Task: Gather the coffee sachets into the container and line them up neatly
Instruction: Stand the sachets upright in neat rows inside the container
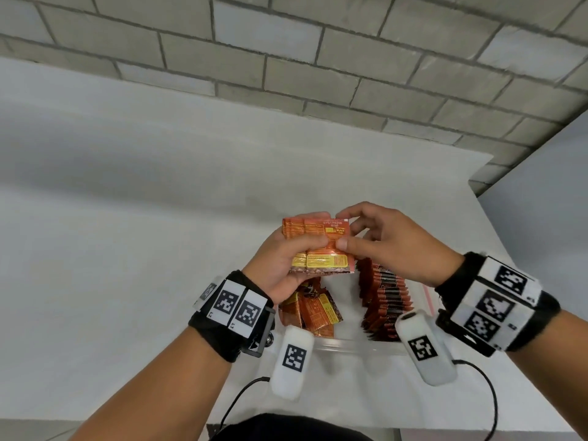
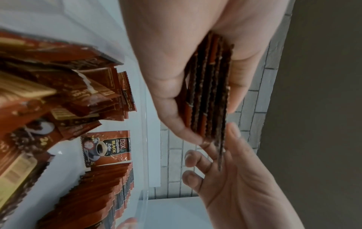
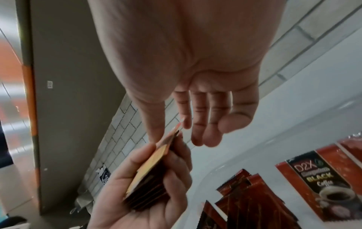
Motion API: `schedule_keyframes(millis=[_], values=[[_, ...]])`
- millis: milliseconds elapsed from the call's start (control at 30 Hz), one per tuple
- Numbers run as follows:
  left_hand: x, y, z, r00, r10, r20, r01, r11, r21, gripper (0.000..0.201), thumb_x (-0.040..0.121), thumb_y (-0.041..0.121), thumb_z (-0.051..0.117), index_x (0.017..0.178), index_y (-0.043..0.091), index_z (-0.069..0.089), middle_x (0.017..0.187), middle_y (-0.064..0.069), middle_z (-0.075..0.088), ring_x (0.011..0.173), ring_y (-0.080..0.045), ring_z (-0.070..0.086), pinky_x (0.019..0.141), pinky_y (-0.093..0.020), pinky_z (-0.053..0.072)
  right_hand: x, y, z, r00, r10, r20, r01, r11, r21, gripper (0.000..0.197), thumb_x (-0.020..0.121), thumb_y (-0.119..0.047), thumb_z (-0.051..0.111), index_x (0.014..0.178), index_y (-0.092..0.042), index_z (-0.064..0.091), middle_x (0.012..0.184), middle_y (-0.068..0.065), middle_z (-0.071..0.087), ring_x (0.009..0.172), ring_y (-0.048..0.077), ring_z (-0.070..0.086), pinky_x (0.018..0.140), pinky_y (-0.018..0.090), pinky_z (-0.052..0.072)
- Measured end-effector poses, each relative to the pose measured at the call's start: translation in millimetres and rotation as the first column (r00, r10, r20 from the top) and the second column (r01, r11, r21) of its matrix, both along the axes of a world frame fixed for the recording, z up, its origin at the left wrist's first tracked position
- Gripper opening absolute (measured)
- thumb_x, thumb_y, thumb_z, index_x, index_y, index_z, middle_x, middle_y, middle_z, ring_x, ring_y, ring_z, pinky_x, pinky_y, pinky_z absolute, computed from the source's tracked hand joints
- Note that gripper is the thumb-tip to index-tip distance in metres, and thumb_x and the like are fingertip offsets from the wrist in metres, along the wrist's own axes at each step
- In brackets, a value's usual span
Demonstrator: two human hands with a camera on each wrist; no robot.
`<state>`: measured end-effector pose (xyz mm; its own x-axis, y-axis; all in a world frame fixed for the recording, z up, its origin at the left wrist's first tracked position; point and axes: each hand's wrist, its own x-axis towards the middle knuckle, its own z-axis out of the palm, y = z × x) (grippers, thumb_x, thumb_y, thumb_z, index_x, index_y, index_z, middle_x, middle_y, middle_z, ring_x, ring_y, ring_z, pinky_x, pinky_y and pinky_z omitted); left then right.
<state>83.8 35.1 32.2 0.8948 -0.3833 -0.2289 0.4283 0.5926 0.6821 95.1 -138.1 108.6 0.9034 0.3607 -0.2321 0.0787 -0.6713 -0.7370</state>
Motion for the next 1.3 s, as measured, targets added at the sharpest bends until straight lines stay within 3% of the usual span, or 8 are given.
schedule_keyframes(millis=[267,367,500,667,967,1067,1167,1300], values=[[-0.4,-11.2,4.5,0.999,0.037,-0.004,-0.036,0.999,0.033,0.056,0.062,0.05,0.08,0.106,0.019,0.065,0.09,-0.008,0.066,0.076,-0.019,0.064,0.073,-0.036,0.051,-4.8,-14.1,-7.2,0.929,-0.192,0.316,0.131,0.97,0.204,0.015,0.081,-0.014,0.071,0.084,-0.019,0.058,0.085,-0.004,0.062,0.08,0.01,0.059,0.07,0.028,0.049],[-0.7,-14.3,6.0,0.998,0.055,-0.018,-0.056,0.998,-0.003,0.032,0.075,0.033,0.072,0.101,0.018,0.063,0.093,-0.012,0.065,0.08,-0.023,0.065,0.075,-0.038,0.052,-12.8,-14.4,-11.8,0.91,-0.017,0.414,-0.011,0.998,0.065,0.02,0.078,-0.019,0.073,0.077,-0.031,0.057,0.097,-0.006,0.056,0.095,0.01,0.05,0.075,0.016,0.041],[0.4,-16.4,10.3,0.991,0.135,-0.008,-0.135,0.99,-0.043,0.045,0.07,-0.001,0.064,0.111,0.016,0.063,0.106,-0.013,0.067,0.095,-0.028,0.066,0.084,-0.046,0.052,-20.3,-20.1,-15.5,0.95,0.137,0.282,-0.115,0.989,-0.093,0.035,0.073,-0.028,0.079,0.094,-0.043,0.055,0.114,-0.014,0.044,0.109,0.007,0.037,0.089,0.008,0.028],[3.5,-19.2,15.4,0.98,0.2,-0.011,-0.2,0.977,-0.074,0.048,0.069,0.002,0.06,0.114,0.016,0.061,0.104,-0.011,0.068,0.095,-0.028,0.067,0.083,-0.045,0.054,-17.4,-18.8,-16.0,0.979,-0.195,0.055,0.184,0.969,0.165,0.033,0.079,-0.028,0.073,0.101,-0.03,0.049,0.097,-0.005,0.066,0.083,0.015,0.065,0.075,0.03,0.051],[2.1,-18.6,15.6,0.985,0.166,0.046,-0.166,0.986,0.0,0.043,0.077,-0.008,0.056,0.112,0.016,0.061,0.105,-0.012,0.069,0.094,-0.026,0.066,0.076,-0.036,0.056,2.3,-14.7,-6.2,0.948,-0.307,0.079,0.276,0.922,0.271,0.016,0.092,-0.009,0.057,0.096,-0.023,0.064,0.082,0.002,0.059,0.071,0.013,0.057,0.068,0.03,0.05],[3.3,-16.1,15.2,0.975,0.216,0.058,-0.213,0.976,-0.048,0.049,0.073,-0.011,0.059,0.115,0.016,0.059,0.109,-0.015,0.066,0.093,-0.026,0.067,0.068,-0.031,0.056,1.6,-9.1,-5.9,0.937,-0.291,-0.196,0.348,0.838,0.419,0.026,0.091,-0.011,0.059,0.115,-0.019,0.057,0.086,0.003,0.06,0.072,0.015,0.06,0.063,0.032,0.055],[4.8,-13.9,15.4,0.967,0.247,0.066,-0.242,0.968,-0.071,0.053,0.066,-0.004,0.061,0.115,0.015,0.059,0.11,-0.016,0.065,0.093,-0.026,0.067,0.067,-0.031,0.057,1.4,-8.3,-6.2,0.909,-0.254,-0.331,0.384,0.821,0.423,0.014,0.087,-0.006,0.062,0.099,-0.01,0.057,0.078,0.008,0.066,0.063,0.015,0.063,0.058,0.03,0.058],[4.6,-4.6,10.7,0.979,0.195,0.051,-0.196,0.98,0.016,0.04,0.069,0.01,0.066,0.108,0.018,0.062,0.099,-0.01,0.07,0.086,-0.024,0.069,0.068,-0.033,0.056,16.9,-20.1,-2.0,0.925,-0.331,-0.187,0.376,0.865,0.332,0.007,0.086,-0.003,0.063,0.089,-0.008,0.059,0.074,0.011,0.065,0.059,0.014,0.062,0.052,0.028,0.056]])
